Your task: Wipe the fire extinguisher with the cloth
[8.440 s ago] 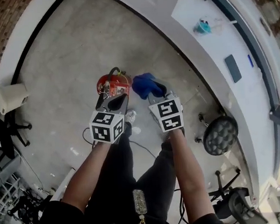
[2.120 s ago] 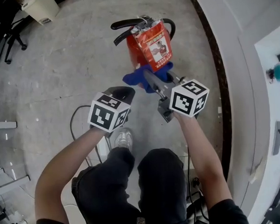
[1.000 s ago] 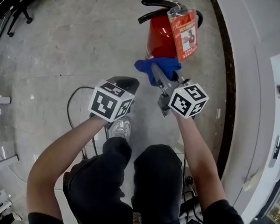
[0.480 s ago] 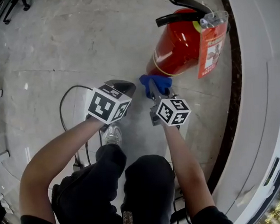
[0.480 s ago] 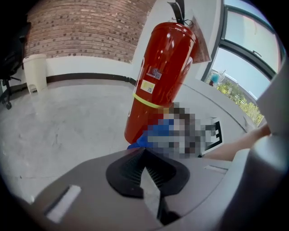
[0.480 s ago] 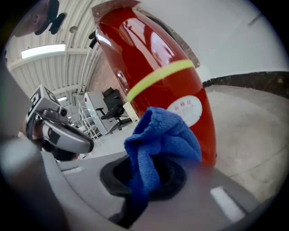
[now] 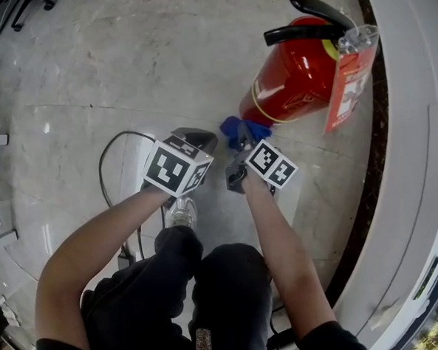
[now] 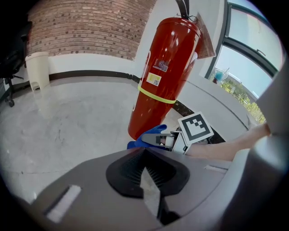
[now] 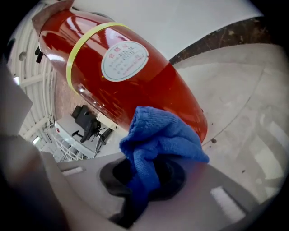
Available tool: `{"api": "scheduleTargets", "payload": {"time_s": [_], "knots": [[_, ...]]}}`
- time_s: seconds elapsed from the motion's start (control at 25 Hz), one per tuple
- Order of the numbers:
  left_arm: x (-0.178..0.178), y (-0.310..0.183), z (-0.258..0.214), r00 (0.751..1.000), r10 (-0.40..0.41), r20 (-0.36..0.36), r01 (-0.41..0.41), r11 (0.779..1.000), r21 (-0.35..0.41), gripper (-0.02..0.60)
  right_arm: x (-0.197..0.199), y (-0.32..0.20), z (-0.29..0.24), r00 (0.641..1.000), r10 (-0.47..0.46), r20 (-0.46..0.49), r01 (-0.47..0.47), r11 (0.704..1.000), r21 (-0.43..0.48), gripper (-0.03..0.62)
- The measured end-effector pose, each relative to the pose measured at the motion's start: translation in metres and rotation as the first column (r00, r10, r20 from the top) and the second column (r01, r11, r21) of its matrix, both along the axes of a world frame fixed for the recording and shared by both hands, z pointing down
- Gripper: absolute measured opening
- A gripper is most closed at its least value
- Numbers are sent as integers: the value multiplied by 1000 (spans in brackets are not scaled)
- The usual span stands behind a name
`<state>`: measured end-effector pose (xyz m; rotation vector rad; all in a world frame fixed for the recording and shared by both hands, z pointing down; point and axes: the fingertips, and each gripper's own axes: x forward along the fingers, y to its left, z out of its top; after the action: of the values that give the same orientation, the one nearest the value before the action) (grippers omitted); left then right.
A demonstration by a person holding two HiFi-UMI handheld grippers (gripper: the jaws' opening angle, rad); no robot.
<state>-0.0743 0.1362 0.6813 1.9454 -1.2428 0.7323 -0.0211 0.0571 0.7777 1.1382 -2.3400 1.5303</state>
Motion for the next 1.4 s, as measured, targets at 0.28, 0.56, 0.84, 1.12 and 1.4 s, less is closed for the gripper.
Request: {"api": "scheduleTargets", "payload": {"time_s": [0.28, 0.56, 0.84, 1.12, 1.4], "knots": [[-6, 11, -17, 1000, -2, 28, 1, 999, 35, 6, -13, -7, -53, 986, 82, 147, -99, 989, 112, 26], [-18, 10, -58, 998, -41, 43, 37, 994, 102, 6, -11, -5, -144, 960, 94, 263, -155, 963, 222, 26], [-13, 4, -117, 997, -47, 55, 36, 983, 182, 6, 0, -3, -241, 928, 63, 367, -189, 928, 320, 26], [-13, 1, -167, 996, -32, 87, 10, 972, 236, 6, 5, -3, -318, 886, 50, 461, -236, 905, 354, 26], [-9, -14, -205, 995, -21, 93, -7, 957, 290, 6, 21, -6, -386, 827, 2, 562, -299, 848, 437, 26]]}}
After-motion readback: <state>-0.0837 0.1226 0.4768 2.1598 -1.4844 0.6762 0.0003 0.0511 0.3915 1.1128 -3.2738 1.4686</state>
